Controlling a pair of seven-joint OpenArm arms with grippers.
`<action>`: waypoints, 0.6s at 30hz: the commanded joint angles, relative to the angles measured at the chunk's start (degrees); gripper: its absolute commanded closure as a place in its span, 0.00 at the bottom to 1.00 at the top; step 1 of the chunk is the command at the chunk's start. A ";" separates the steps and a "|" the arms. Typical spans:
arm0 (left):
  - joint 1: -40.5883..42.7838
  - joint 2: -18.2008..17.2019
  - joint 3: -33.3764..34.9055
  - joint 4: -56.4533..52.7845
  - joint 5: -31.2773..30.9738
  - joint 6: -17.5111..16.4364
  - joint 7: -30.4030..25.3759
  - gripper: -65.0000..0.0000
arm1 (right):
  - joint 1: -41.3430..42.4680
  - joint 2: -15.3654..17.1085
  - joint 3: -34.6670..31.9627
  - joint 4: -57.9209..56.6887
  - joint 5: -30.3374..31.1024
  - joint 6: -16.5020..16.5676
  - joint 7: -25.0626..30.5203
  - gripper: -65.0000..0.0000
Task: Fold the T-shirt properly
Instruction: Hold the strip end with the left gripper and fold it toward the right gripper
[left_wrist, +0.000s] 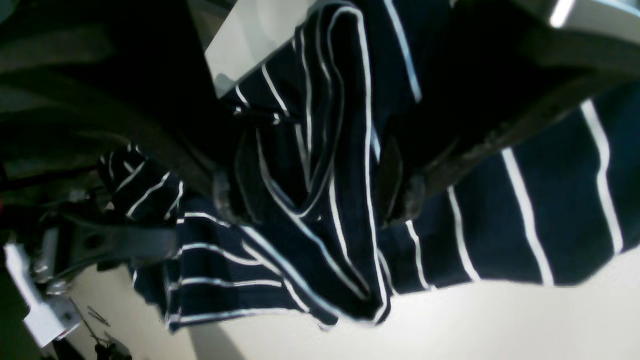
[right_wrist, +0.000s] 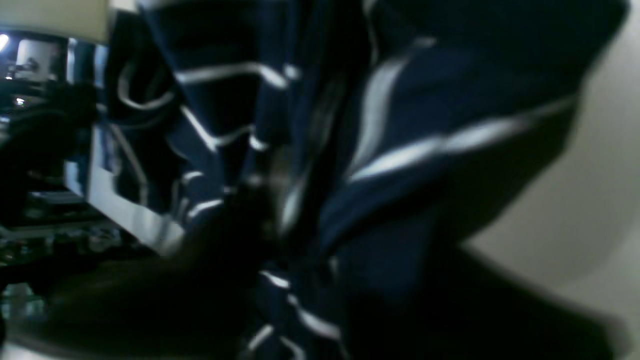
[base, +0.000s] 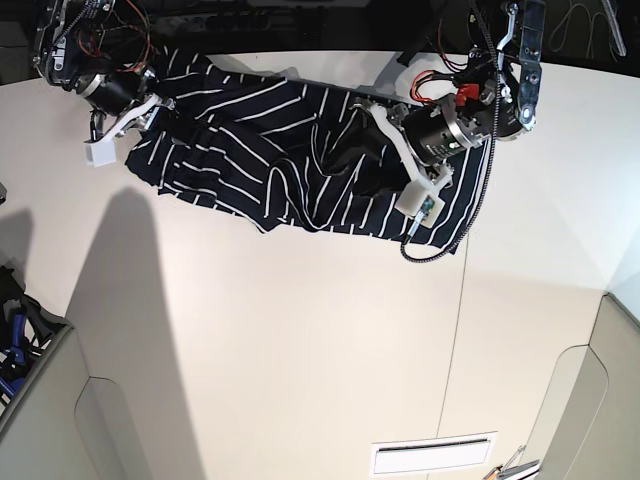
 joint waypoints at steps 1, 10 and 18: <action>-0.66 -0.11 -0.11 1.99 -1.20 -0.61 -1.11 0.41 | 0.13 0.50 0.15 0.79 0.59 0.37 1.38 1.00; -0.57 -0.35 -0.11 6.29 -0.37 -0.61 2.01 0.41 | 2.27 1.31 6.27 1.27 0.70 0.13 1.03 1.00; 0.04 -0.39 -2.62 6.27 3.30 0.04 2.08 0.41 | 6.78 8.57 17.53 1.88 7.13 -0.02 -4.74 1.00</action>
